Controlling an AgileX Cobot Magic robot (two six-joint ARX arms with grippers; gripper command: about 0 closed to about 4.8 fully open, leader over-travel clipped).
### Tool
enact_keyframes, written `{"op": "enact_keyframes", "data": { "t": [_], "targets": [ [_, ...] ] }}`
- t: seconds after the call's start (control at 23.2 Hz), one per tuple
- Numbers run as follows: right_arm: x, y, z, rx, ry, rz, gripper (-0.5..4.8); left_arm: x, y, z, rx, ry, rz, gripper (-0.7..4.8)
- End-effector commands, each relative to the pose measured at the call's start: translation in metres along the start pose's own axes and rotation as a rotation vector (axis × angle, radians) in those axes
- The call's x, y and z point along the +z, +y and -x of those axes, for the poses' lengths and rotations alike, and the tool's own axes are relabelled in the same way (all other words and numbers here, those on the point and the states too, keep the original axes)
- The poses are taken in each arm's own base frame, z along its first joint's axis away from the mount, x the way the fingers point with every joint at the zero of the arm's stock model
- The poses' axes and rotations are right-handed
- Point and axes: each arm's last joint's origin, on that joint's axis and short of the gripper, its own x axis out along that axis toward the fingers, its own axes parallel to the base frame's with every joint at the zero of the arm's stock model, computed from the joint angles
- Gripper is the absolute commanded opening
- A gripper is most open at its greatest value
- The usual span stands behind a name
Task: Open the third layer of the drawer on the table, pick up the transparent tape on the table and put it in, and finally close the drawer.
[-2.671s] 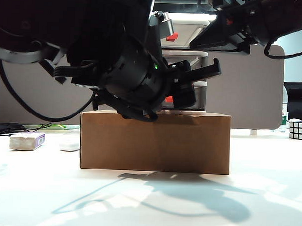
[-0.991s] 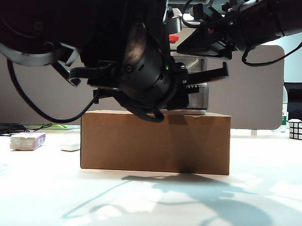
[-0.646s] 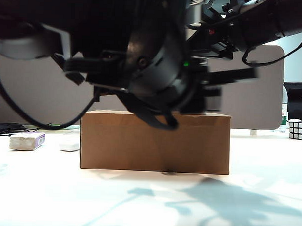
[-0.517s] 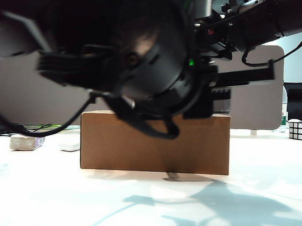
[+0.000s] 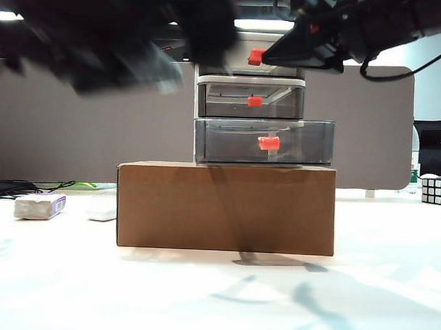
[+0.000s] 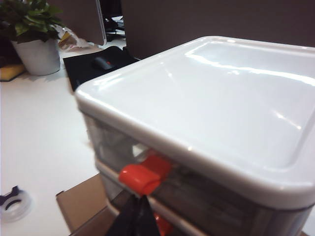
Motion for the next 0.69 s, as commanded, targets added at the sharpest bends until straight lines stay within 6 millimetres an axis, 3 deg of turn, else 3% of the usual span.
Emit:
{"op": "enact_keyframes", "data": {
  "t": [0.04, 0.17, 0.34, 0.52, 0.6, 0.65, 0.69],
  "targets": [
    [0.003, 0.003, 0.006, 0.024, 0.027, -0.008, -0.05, 0.009, 0.028, 0.014, -0.015, 0.096, -0.155, 1.88],
    [0.012, 0.008, 0.017, 0.076, 0.029, -0.010, -0.05, 0.033, 0.073, 0.028, -0.098, 0.219, -0.199, 1.87],
    [0.016, 0.012, 0.027, 0.091, 0.057, -0.026, -0.05, 0.047, 0.132, 0.035, -0.084, 0.305, -0.125, 1.83],
    [0.013, 0.014, 0.029, 0.117, 0.101, -0.062, -0.05, 0.043, 0.175, 0.032, -0.071, 0.400, -0.092, 1.82],
    [0.011, 0.015, 0.029, 0.129, 0.114, -0.071, -0.05, 0.042, 0.189, 0.032, -0.064, 0.390, 0.022, 1.85],
    [0.011, 0.015, 0.029, 0.132, 0.118, -0.073, -0.05, 0.040, 0.193, 0.032, -0.059, 0.367, -0.005, 1.88],
    [0.010, 0.017, 0.029, 0.142, 0.125, -0.075, -0.05, 0.032, 0.198, 0.030, -0.080, 0.342, -0.064, 2.31]
  ]
}}
